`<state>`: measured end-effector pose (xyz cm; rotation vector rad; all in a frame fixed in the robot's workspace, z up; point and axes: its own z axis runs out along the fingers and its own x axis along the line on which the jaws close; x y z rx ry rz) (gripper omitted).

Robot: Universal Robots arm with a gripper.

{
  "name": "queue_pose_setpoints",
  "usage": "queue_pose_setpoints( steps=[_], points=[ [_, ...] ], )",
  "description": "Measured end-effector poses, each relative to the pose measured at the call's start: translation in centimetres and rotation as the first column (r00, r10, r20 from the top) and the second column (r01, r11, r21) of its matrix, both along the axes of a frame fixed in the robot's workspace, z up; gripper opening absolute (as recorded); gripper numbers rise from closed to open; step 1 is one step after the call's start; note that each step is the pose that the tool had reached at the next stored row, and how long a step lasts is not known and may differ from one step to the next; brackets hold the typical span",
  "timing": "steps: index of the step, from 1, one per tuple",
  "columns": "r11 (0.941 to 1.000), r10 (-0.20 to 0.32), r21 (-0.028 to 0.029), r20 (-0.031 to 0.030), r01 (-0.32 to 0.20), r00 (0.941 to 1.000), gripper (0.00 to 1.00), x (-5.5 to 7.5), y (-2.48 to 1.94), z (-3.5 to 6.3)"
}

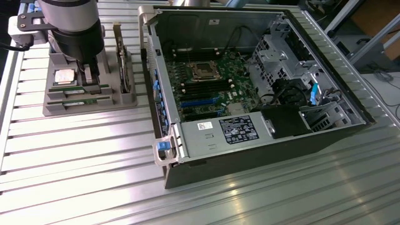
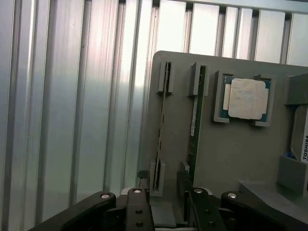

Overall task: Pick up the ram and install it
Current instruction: 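Pick up the ram and move it above insertion slot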

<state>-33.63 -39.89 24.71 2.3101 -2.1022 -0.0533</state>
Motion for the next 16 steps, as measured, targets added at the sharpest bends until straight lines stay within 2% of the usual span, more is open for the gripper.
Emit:
queue_pose_setpoints(
  steps=[16],
  points=[
    [0.9997, 0.024, -0.0008, 0.0, -0.024, 0.9997, 0.36, 0.2, 0.0, -1.18]
  ],
)
